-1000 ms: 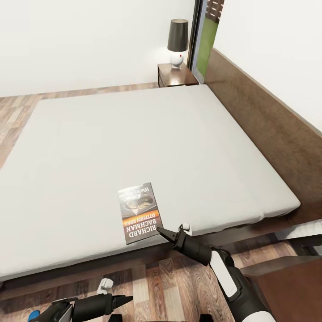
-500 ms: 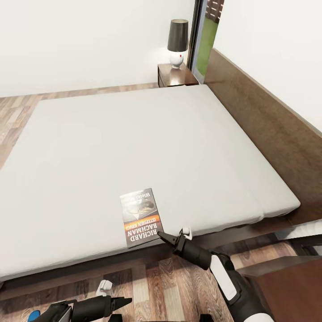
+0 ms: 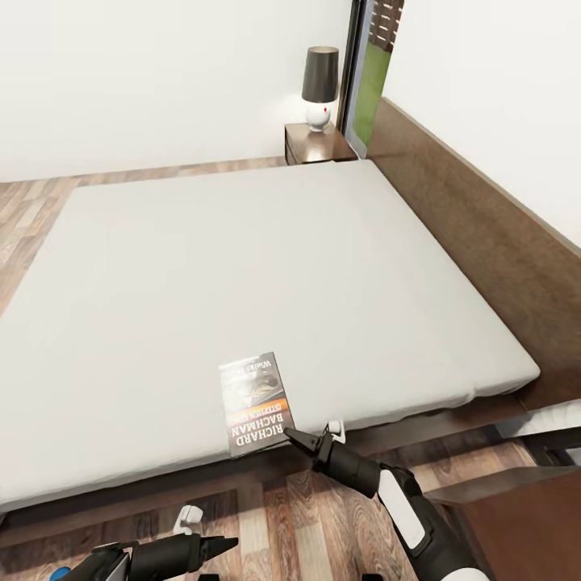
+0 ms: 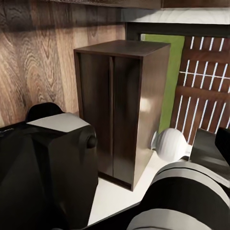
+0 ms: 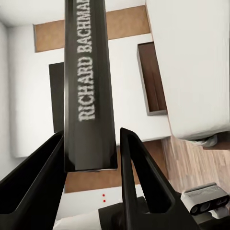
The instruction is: In the bedroom, move the book from the bed onto either nightstand, and place the two sandals side by side next to the bed.
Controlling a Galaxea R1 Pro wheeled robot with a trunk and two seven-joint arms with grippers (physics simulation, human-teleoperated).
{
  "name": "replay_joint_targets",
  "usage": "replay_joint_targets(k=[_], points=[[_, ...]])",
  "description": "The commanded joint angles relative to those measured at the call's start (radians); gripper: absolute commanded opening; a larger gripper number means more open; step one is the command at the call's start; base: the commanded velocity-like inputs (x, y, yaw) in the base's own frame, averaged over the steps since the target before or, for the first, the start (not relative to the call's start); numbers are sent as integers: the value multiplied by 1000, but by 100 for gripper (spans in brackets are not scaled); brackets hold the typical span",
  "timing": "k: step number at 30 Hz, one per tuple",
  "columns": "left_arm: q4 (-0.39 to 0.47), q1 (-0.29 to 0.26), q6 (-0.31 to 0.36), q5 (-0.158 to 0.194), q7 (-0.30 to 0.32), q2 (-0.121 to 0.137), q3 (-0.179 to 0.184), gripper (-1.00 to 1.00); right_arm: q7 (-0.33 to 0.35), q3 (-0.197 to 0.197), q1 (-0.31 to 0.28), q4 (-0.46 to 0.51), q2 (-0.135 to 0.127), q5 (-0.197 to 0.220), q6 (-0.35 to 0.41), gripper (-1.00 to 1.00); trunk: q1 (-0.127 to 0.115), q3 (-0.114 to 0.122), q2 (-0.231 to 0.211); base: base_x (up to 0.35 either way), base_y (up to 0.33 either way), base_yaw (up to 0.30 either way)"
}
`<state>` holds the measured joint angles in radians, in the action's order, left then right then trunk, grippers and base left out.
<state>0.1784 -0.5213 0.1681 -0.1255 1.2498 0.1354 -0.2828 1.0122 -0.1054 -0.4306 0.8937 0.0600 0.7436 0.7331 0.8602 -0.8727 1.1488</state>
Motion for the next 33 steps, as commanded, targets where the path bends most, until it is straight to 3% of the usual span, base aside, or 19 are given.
replay_joint_targets(k=[1, 33], points=[[1, 0, 10, -9, 5, 0, -9, 100, 0, 0, 0, -2, 0, 6, 6, -100, 0, 1, 0, 0, 0, 0], [1, 0, 11, -9, 5, 0, -9, 100, -1, -1, 0, -2, 0, 6, 6, -100, 0, 52, 0, 0, 0, 0]])
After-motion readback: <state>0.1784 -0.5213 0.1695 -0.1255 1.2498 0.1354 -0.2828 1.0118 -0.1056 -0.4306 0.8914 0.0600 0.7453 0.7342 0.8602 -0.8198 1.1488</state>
